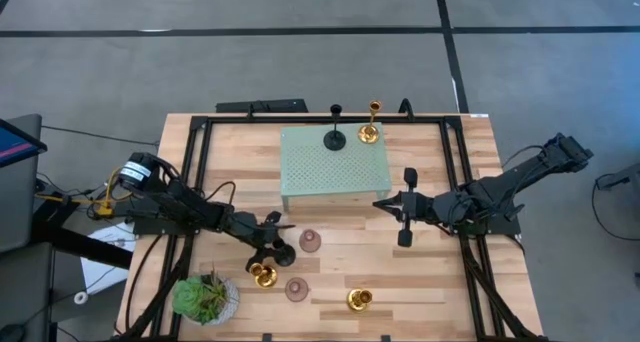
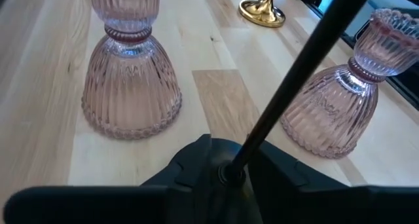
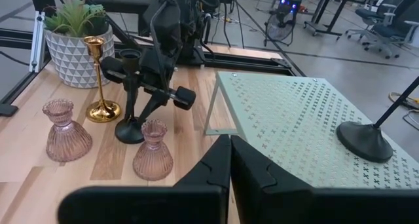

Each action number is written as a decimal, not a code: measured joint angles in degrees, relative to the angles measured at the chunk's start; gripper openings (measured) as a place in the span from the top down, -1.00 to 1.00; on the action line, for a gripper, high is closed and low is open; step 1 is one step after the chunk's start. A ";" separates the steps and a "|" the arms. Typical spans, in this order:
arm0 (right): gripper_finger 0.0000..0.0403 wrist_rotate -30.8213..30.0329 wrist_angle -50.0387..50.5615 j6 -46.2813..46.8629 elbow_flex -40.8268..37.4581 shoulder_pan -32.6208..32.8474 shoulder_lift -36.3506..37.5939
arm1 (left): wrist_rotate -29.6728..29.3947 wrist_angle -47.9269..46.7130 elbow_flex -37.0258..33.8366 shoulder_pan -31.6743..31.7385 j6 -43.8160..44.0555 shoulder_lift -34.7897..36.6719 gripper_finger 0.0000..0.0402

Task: Pick & Place candle stick holders
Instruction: Put the black candle holder on the shelf aligned with the other black candle holder

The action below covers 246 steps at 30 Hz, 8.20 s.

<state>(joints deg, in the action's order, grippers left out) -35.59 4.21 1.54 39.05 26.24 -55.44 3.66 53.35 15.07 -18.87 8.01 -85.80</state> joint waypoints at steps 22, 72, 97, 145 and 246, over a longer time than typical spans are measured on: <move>1.00 0.02 0.04 0.00 0.00 0.00 0.00 | -1.28 0.73 0.00 -0.04 1.89 0.11 0.84; 1.00 9.66 -6.59 2.12 0.10 -6.28 -4.85 | -15.86 -20.16 3.59 0.07 6.10 27.29 0.90; 0.75 29.93 -38.20 1.33 11.50 -18.17 -35.85 | -19.12 -28.34 16.74 2.02 -1.90 20.65 0.91; 0.59 32.76 -36.37 1.07 21.40 -18.49 -42.77 | -18.70 -24.55 16.70 3.65 -1.75 19.26 0.89; 1.00 37.77 -40.26 -6.54 13.68 -17.09 -37.68 | -17.71 -16.57 18.80 4.04 -15.30 26.75 0.98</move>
<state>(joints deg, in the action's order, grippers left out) 2.18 -36.05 -4.99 52.73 9.15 -93.12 -14.05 36.78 33.87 -14.83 -7.29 -59.05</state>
